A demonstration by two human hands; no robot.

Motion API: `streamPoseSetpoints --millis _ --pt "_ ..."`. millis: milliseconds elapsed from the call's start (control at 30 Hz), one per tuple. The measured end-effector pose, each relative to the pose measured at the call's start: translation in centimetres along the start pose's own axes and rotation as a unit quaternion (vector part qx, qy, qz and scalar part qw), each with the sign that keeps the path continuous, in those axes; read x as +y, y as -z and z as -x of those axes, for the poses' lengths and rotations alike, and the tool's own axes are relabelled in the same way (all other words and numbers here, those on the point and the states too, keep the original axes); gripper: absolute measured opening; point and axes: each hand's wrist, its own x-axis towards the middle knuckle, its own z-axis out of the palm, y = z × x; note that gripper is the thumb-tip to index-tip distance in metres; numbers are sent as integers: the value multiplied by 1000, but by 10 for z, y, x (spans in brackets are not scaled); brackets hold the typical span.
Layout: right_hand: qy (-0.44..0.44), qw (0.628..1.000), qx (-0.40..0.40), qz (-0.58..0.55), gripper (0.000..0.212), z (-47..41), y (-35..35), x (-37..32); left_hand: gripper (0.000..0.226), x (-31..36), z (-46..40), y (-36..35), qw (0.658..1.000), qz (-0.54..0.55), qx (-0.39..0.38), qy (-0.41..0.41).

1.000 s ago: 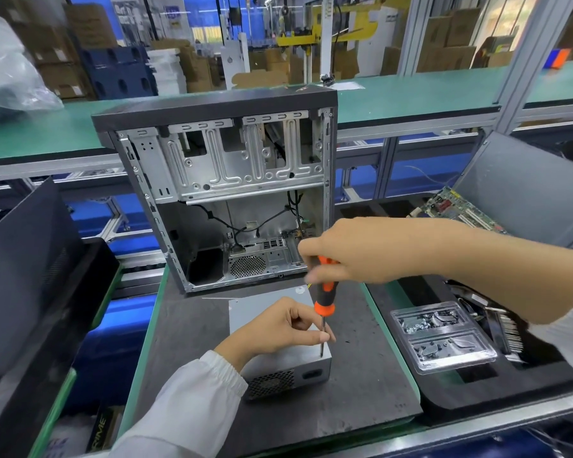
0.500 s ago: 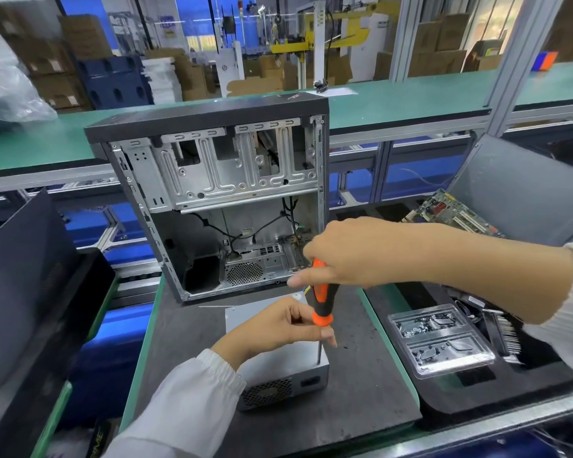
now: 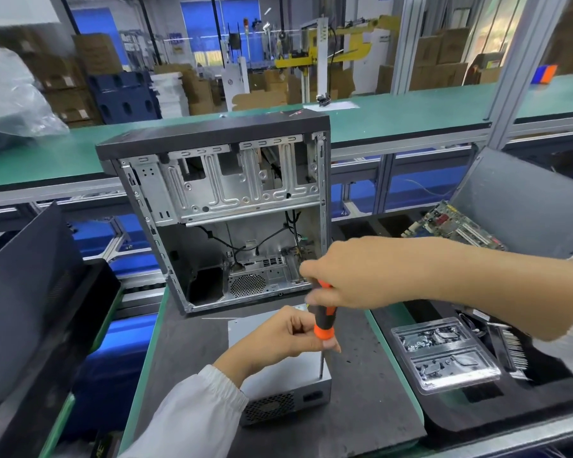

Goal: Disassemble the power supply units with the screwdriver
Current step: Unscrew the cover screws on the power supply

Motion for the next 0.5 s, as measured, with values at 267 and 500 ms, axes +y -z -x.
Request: streamPoseSetpoints --millis 267,500 --pt "-46 998 -26 -20 52 8 12 -2 21 5 1 -4 1000 3 7 -3" --pt "58 992 -101 -52 26 8 16 -4 19 7 10 -3 1000 3 6 3"
